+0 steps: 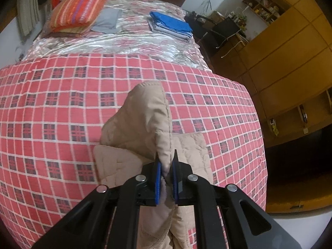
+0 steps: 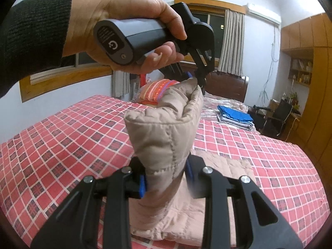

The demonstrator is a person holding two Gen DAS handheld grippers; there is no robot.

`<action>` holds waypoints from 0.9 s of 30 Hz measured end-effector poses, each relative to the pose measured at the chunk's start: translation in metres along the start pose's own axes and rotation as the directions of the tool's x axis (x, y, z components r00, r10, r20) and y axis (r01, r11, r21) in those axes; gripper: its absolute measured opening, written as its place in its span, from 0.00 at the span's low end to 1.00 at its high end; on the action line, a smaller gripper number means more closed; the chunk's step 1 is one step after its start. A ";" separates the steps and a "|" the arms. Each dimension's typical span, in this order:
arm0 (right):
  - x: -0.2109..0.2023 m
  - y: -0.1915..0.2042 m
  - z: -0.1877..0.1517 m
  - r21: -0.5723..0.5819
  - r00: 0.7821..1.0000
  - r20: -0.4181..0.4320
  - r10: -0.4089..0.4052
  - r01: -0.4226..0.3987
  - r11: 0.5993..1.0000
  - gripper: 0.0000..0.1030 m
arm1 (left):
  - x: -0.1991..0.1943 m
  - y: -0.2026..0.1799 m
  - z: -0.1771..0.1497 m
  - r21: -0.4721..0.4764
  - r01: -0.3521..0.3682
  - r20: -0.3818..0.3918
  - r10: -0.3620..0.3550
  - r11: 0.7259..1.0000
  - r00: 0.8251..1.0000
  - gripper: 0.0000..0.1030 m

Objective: Fold large clothes

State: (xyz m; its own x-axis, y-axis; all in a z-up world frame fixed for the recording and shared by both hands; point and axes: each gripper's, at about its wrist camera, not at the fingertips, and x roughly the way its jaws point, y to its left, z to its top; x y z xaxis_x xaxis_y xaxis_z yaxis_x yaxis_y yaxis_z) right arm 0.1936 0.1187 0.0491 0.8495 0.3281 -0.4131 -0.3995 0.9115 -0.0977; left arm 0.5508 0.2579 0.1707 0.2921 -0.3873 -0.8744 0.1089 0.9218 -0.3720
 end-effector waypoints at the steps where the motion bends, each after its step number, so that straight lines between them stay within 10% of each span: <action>1: -0.001 -0.005 -0.003 0.007 1.000 -0.001 -0.004 0.004 1.000 0.28 | 0.003 -0.005 0.000 0.005 -0.002 -0.002 0.002 1.000 1.000 0.08; 27: -0.005 -0.111 -0.075 0.220 0.996 -0.071 -0.060 0.074 0.973 0.27 | 0.132 -0.109 -0.004 0.134 0.000 -0.114 0.015 0.991 0.993 0.08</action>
State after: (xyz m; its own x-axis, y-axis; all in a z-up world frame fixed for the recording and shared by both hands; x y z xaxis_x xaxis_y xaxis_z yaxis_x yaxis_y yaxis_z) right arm 0.2080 -0.0028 -0.0061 0.8452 0.2546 -0.4698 -0.2499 0.9655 0.0736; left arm 0.5734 0.1057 0.0946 0.1836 -0.3721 -0.9098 0.2349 0.9154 -0.3270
